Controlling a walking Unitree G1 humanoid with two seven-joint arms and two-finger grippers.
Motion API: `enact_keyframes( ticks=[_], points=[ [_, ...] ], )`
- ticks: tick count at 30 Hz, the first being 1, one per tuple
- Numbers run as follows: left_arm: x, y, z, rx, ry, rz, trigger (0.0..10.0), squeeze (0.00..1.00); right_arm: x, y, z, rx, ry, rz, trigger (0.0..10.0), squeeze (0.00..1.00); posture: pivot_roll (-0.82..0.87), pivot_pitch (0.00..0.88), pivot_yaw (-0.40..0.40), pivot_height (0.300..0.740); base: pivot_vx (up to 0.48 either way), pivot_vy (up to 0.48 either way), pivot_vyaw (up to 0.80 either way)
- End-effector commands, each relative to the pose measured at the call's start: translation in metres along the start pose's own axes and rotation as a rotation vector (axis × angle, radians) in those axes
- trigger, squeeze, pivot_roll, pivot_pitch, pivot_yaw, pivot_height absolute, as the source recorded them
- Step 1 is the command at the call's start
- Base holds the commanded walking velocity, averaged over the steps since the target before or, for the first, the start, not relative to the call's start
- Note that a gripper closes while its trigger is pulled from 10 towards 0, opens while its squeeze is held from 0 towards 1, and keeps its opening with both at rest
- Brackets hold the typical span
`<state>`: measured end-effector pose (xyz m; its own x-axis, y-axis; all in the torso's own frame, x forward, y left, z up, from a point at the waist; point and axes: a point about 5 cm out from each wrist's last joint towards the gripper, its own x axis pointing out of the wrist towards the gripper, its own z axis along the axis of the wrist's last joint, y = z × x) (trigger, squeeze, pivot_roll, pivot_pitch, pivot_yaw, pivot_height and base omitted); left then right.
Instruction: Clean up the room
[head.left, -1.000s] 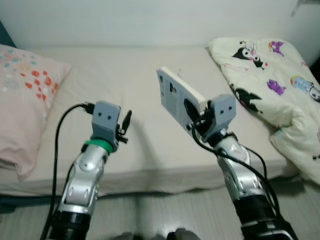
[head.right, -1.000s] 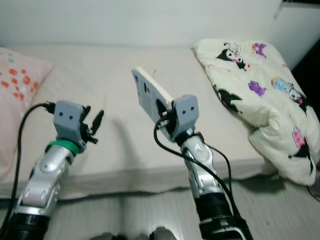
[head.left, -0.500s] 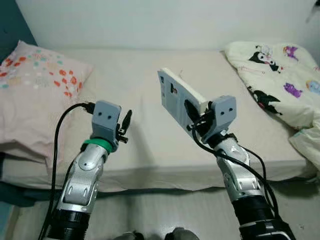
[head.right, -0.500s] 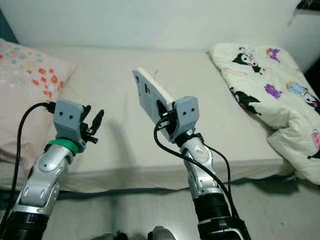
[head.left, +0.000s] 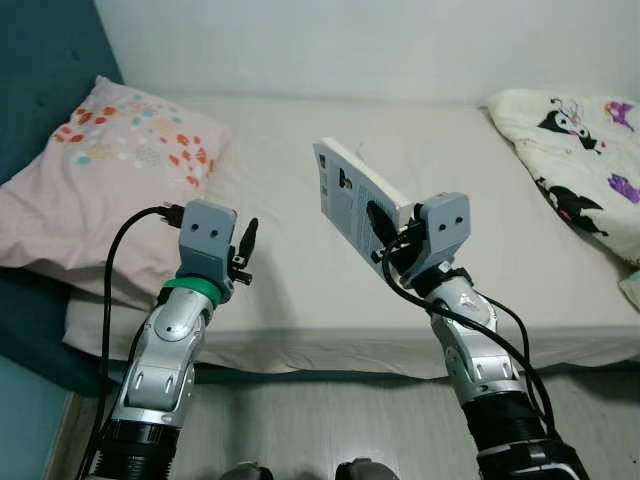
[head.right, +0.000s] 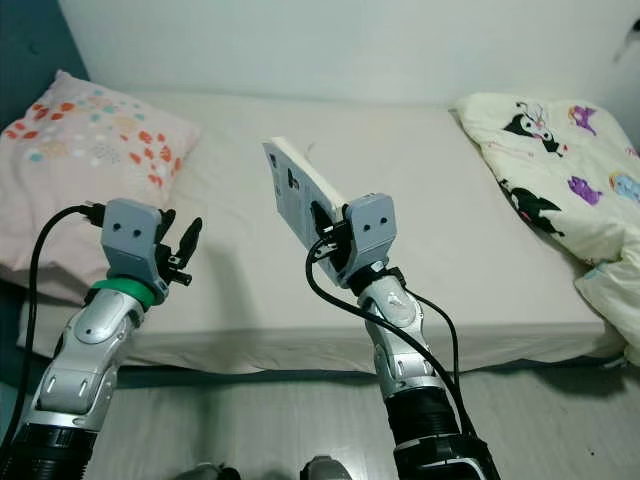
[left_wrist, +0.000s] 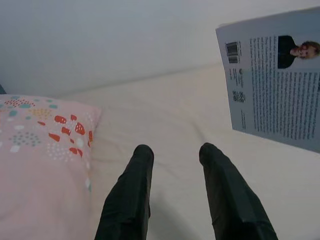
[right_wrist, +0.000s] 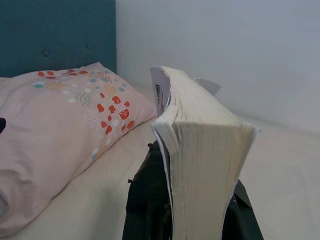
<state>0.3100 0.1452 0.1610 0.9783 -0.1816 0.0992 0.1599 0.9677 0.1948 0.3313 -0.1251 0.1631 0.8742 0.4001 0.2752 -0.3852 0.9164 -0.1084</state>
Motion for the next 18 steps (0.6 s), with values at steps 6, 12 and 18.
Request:
enact_keyframes(
  ticks=[6,12,18],
  points=[
    [-0.0014,-0.0069,-0.0001,0.006,-0.008,-0.023,10.0,0.00,-0.0007,-0.0049,0.0046,-0.001,-0.027,-0.018,10.0,0.00,-0.08,0.045,0.003,0.720,0.000,-0.305,0.00],
    [-0.0010,-0.0064,-0.0001,0.007,-0.009,-0.026,10.0,0.00,-0.0004,-0.0047,0.0041,0.000,-0.026,-0.019,10.0,0.00,-0.08,0.044,0.007,0.720,0.000,-0.466,0.00],
    [-0.0003,-0.0054,-0.0011,0.007,0.002,-0.021,10.0,0.00,-0.0004,-0.0048,0.0036,0.001,-0.025,-0.021,10.0,0.00,-0.08,0.044,0.007,0.720,0.000,-0.131,0.00]
  ],
)
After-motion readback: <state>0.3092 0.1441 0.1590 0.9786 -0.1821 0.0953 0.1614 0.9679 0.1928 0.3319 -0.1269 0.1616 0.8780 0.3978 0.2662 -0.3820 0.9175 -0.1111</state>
